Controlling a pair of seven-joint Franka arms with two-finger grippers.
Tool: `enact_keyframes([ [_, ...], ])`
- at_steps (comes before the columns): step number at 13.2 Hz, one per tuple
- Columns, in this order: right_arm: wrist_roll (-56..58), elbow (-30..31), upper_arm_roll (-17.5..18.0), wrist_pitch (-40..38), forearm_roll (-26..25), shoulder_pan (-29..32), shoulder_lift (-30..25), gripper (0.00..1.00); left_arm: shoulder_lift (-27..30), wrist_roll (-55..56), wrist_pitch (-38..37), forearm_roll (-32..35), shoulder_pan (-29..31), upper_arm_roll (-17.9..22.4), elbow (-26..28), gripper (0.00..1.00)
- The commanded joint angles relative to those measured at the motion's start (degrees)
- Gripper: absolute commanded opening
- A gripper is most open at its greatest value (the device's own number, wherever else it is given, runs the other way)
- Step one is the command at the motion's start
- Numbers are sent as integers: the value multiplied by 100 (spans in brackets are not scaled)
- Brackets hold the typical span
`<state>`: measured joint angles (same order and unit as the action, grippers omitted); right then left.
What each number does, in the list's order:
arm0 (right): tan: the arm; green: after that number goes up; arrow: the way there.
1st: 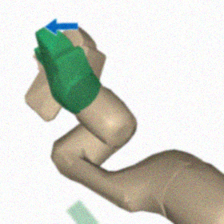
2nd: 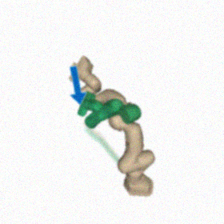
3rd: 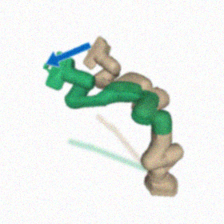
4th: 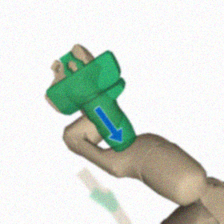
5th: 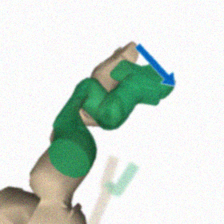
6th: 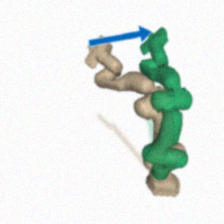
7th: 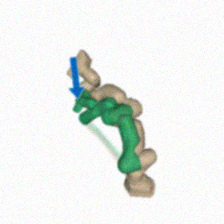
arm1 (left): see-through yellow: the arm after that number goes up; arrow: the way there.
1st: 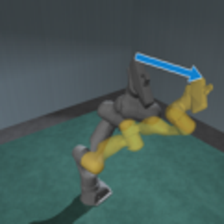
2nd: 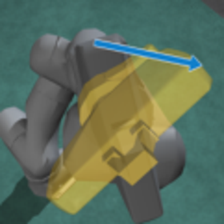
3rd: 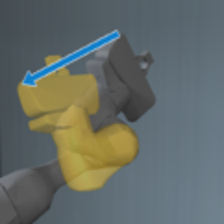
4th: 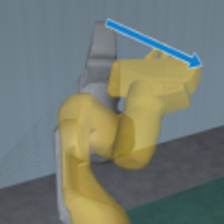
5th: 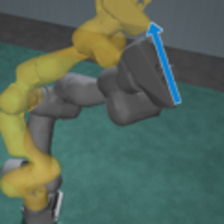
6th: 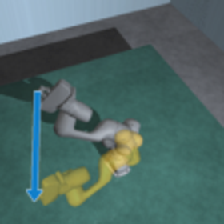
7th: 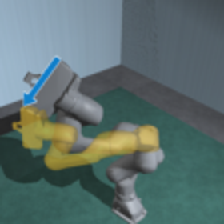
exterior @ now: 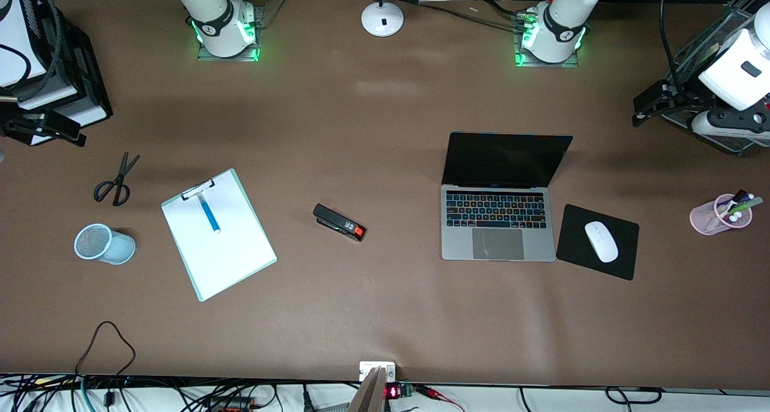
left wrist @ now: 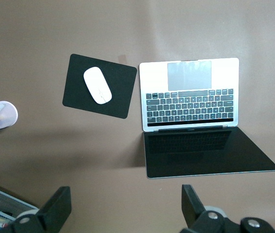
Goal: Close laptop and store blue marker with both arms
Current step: 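Move the left gripper toward the open laptop screen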
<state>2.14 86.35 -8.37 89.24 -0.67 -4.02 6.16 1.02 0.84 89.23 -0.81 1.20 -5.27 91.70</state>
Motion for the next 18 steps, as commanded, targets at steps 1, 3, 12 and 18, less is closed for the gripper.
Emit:
enact_keyframes([
  [1,-55,14,19,31,-20,-11,-80,100,-75,-127,-134,20,12,-9,-179,100],
  [3,-55,31,19,137,-47,-11,-71,100,-84,-119,-125,20,21,-9,-188,100],
  [12,-55,23,45,137,22,-29,-45,100,-620,-66,-116,117,-103,-61,-531,100],
  [18,-38,14,37,198,-47,6,25,100,-875,706,-99,108,-103,-640,-136,100],
])
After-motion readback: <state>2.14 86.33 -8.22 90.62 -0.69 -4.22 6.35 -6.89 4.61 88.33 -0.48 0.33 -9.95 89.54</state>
